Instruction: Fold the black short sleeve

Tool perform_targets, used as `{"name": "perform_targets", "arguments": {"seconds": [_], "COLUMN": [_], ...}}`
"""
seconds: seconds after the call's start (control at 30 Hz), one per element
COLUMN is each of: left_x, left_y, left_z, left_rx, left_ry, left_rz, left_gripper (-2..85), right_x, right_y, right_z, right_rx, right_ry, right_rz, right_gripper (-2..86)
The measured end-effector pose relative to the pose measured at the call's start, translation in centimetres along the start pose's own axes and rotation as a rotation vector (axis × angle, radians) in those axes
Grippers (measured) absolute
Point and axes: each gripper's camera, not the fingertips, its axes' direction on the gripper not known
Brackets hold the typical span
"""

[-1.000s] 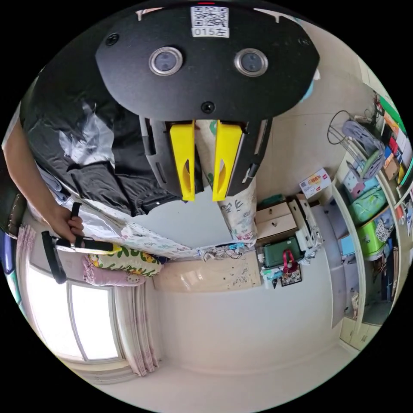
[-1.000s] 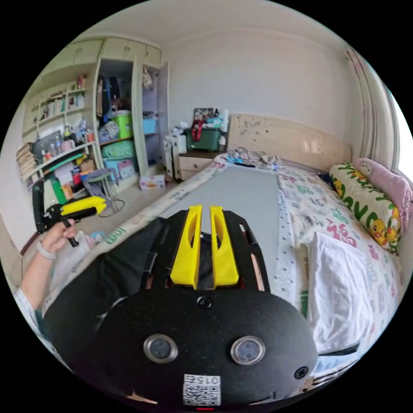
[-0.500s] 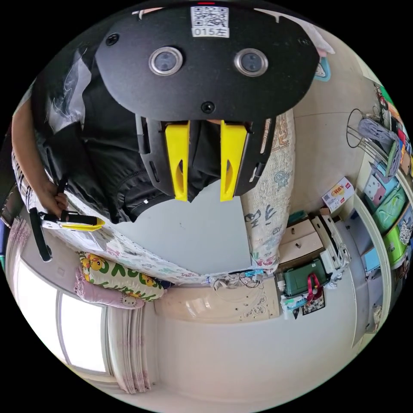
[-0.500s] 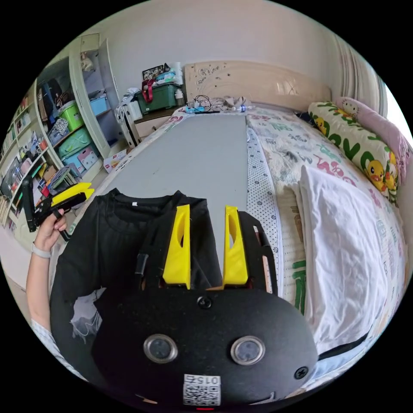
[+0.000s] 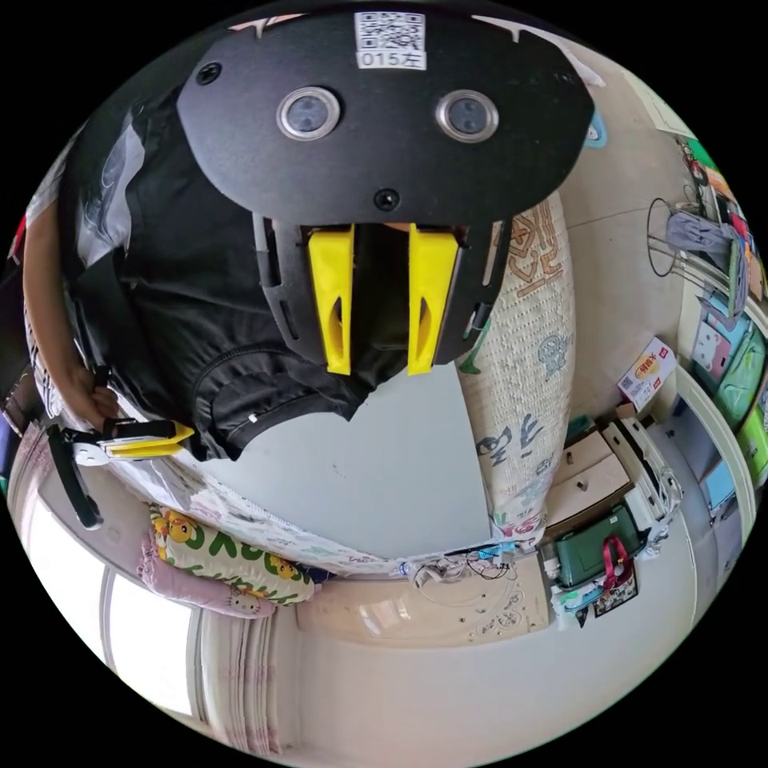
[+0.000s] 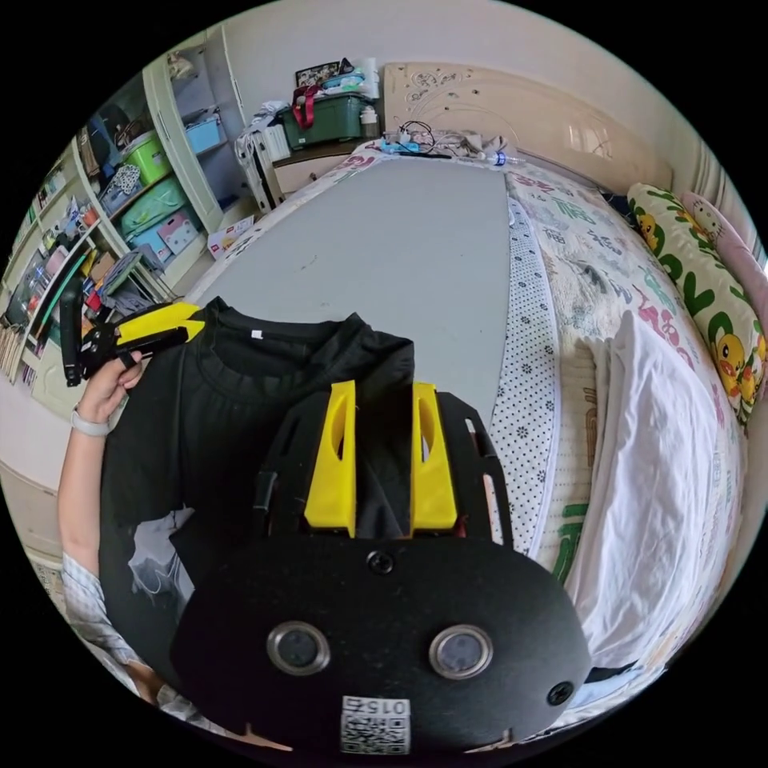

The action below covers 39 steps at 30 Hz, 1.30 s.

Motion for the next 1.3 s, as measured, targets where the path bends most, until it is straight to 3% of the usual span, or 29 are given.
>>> {"name": "perform_targets", "arguments": {"seconds": [0.53,1.3], "left_x": [2.5,5.0], "left_y": [-3.3,-4.6], "left_z": [-0.9,-6.3], "left_rx": [0.003,0.005], "left_ry": [-0.01,-0.018], "left_rz": [0.093,0.106], "left_gripper": [2.6,1.7], "right_x": [-2.4,-0.5], "right_y": [0.5,5.6], "right_z": [-2.5,0.2], "right_rx": [-0.009,-0.011], "right_ry": [0.045,0.042], "right_rz": [-0.116,-0.119], "right_gripper": [4.0,3.6]}}
